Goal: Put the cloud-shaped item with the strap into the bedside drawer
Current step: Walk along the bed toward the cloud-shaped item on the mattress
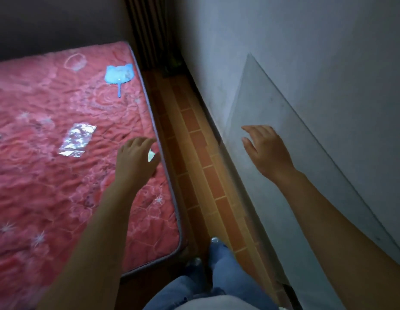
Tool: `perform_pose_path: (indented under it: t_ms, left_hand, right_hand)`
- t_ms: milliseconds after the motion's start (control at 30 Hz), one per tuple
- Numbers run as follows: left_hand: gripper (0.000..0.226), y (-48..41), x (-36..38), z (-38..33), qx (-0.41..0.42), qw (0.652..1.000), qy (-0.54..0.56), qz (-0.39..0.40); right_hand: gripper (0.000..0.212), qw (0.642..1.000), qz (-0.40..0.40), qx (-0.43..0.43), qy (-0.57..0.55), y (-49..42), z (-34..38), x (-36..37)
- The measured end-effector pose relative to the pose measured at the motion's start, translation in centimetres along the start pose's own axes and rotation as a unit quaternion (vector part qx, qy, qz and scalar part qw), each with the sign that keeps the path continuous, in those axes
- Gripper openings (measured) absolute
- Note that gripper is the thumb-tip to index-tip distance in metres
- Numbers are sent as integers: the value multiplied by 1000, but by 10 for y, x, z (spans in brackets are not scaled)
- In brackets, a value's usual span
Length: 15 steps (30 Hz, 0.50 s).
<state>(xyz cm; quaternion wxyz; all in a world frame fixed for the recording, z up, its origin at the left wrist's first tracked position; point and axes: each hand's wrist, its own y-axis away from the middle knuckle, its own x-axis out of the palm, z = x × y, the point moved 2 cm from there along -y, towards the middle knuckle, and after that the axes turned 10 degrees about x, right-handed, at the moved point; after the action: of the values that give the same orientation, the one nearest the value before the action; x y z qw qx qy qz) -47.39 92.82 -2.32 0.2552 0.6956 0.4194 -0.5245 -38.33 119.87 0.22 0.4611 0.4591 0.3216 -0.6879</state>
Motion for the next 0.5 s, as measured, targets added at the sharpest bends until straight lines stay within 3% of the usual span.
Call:
perform_pose_path:
  t_ms: [167, 300, 500]
  left_hand:
    - [41, 16, -8, 21, -79, 996, -31, -10]
    - [43, 29, -7, 35, -146, 988, -42, -11]
    - [47, 37, 5, 55, -219, 974, -37, 34]
  right_hand:
    - [40, 993, 54, -109, -3, -40, 36, 23]
    - [49, 981, 97, -168, 6, -62, 53, 48]
    - [45, 966, 127, -224, 16, -82, 74, 84]
